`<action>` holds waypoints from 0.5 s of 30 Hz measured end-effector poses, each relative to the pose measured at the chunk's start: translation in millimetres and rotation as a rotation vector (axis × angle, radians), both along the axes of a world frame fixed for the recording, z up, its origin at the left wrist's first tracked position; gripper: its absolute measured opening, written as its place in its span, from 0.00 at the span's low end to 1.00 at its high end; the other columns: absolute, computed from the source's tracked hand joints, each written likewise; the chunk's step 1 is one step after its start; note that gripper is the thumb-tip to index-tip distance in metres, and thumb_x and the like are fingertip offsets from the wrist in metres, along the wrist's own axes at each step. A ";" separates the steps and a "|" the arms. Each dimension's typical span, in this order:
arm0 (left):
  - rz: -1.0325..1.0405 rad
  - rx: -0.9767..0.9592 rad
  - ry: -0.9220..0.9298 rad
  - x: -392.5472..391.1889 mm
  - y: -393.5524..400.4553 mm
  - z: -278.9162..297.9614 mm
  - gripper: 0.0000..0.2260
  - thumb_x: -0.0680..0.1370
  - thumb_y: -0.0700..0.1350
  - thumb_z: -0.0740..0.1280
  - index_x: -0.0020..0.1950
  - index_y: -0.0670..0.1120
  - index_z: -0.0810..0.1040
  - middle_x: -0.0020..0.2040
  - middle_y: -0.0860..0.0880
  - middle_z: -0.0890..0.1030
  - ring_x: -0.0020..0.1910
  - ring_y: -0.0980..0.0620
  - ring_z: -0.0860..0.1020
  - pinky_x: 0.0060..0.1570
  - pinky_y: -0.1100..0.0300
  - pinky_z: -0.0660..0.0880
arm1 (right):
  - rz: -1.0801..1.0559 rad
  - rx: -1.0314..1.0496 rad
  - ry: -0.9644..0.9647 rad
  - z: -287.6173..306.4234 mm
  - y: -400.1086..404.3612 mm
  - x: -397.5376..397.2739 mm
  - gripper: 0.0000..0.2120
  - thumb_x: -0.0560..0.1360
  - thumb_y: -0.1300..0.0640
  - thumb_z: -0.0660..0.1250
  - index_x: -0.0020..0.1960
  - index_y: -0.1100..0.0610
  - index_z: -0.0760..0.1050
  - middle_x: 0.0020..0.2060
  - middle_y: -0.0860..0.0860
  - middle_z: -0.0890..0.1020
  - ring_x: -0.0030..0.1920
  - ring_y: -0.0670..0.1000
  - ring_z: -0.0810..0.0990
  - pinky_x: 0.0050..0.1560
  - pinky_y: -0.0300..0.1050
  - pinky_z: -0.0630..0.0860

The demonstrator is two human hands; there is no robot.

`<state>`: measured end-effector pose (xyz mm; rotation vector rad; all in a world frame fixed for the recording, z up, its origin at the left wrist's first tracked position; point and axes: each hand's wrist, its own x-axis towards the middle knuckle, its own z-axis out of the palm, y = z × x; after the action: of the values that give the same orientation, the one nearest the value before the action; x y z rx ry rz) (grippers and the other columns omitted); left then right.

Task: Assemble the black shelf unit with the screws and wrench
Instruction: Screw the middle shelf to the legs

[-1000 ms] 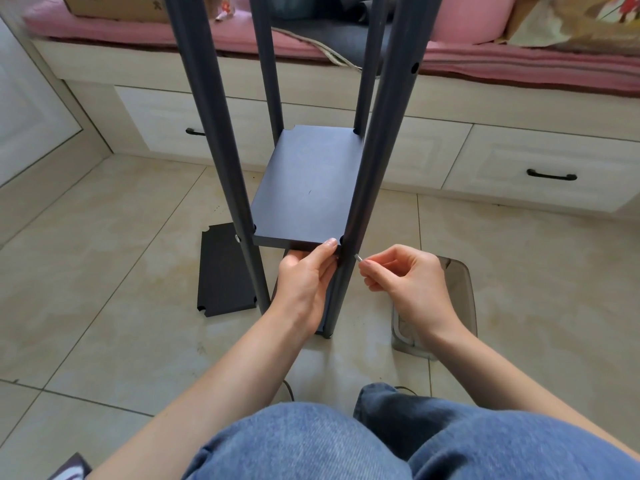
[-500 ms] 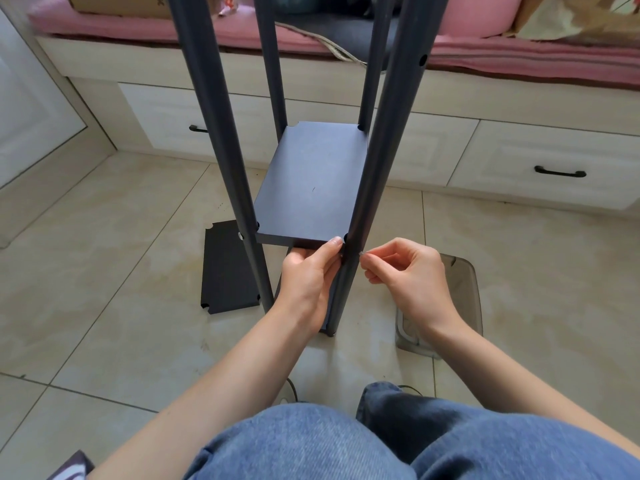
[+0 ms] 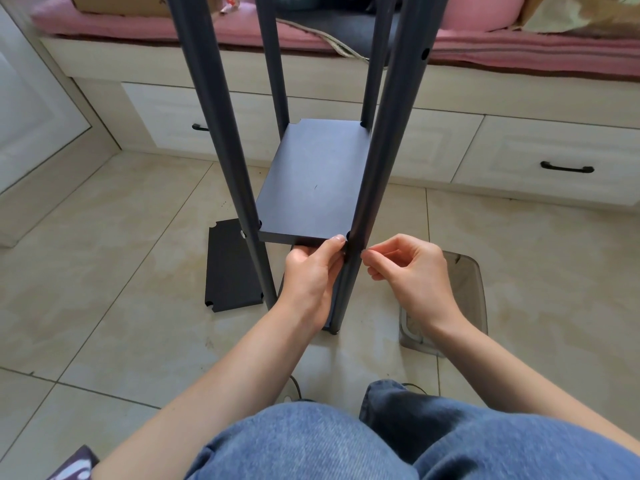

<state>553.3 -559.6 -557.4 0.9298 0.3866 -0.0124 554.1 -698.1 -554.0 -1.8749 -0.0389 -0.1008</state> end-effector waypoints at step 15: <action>-0.035 0.009 -0.024 1.9 2.3 -1.9 0.03 0.80 0.35 0.66 0.52 0.39 0.78 0.50 0.42 0.85 0.52 0.47 0.85 0.48 0.62 0.80 | -0.003 -0.053 -0.053 0.2 -0.7 -0.2 0.04 0.73 0.58 0.75 0.40 0.54 0.82 0.31 0.47 0.84 0.35 0.45 0.83 0.43 0.43 0.80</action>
<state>555.2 -557.3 -559.3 0.9450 0.3487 -0.0319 553.9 -698.7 -553.8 -1.9255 -0.0761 -0.1534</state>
